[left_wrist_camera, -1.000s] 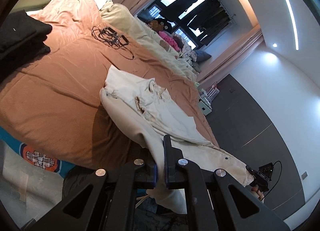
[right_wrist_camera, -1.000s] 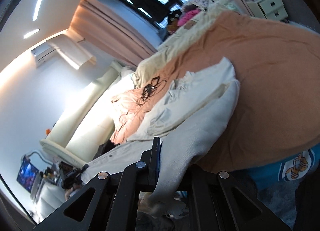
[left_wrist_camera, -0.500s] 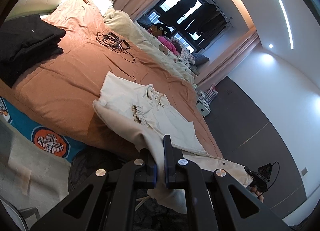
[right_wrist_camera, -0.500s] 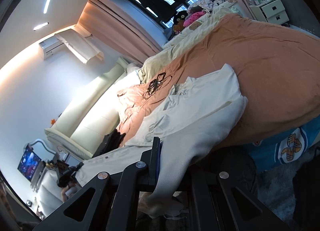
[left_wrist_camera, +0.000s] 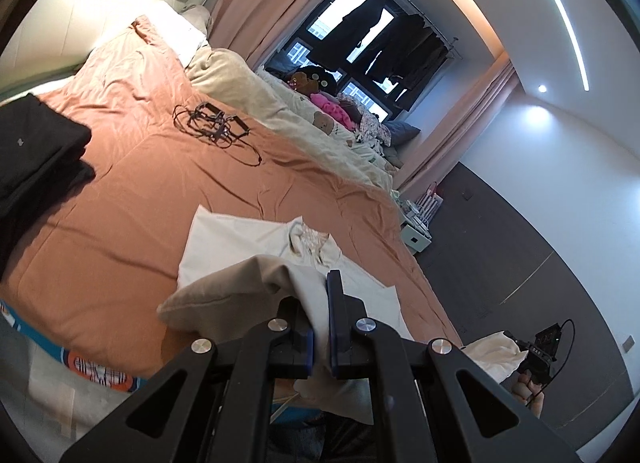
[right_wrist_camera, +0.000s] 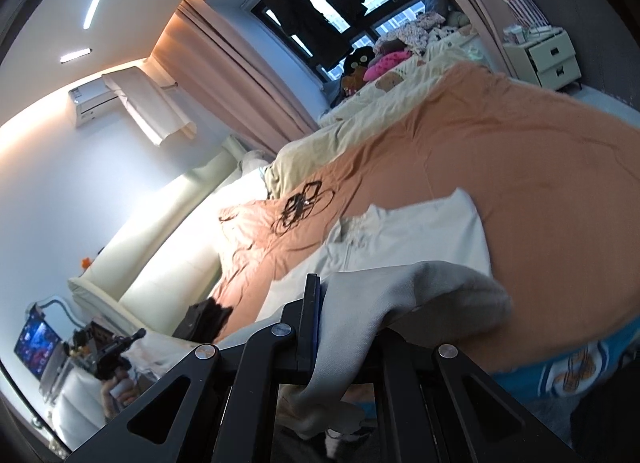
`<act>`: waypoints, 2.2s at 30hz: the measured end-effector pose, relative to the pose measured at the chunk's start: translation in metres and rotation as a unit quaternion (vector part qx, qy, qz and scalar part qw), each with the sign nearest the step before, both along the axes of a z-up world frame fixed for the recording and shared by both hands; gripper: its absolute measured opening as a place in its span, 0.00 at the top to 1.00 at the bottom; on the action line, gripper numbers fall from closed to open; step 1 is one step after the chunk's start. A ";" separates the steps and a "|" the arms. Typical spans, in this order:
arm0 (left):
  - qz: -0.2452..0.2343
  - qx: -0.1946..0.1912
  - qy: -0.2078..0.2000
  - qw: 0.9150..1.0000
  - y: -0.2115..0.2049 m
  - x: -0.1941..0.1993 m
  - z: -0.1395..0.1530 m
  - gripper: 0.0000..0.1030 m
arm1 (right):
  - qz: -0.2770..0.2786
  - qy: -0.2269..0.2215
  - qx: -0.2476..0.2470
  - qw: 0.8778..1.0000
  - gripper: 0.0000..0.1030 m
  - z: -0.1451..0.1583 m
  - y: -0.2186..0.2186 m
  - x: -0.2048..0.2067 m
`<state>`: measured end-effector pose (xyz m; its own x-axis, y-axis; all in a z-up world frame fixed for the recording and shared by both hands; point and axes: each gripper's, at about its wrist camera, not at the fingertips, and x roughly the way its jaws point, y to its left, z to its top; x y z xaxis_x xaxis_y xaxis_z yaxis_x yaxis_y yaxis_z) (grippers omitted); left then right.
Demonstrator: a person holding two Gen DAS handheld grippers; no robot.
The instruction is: Fold large clothes
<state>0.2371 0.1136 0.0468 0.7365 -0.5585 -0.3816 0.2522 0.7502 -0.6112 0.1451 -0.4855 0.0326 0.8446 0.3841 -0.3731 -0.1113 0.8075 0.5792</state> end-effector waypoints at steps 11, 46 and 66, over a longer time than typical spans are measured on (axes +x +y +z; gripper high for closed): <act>0.015 0.029 0.003 0.999 -0.021 0.105 0.017 0.93 | -0.037 0.013 -0.038 0.999 0.94 0.026 -0.012 0.099; 0.033 0.136 0.183 0.973 -0.077 0.322 -0.149 0.23 | -0.113 0.175 -0.061 0.976 0.21 -0.114 -0.048 0.280; -0.065 0.262 0.206 0.941 -0.152 0.313 -0.176 0.23 | 0.064 0.237 -0.245 0.938 0.22 -0.147 0.133 0.355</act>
<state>0.5498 -0.0382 -0.1289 0.4041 -0.2886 -0.8680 0.1841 0.9552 -0.2319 0.4998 -0.3529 -0.1141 0.4973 0.1547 -0.8537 -0.0488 0.9874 0.1505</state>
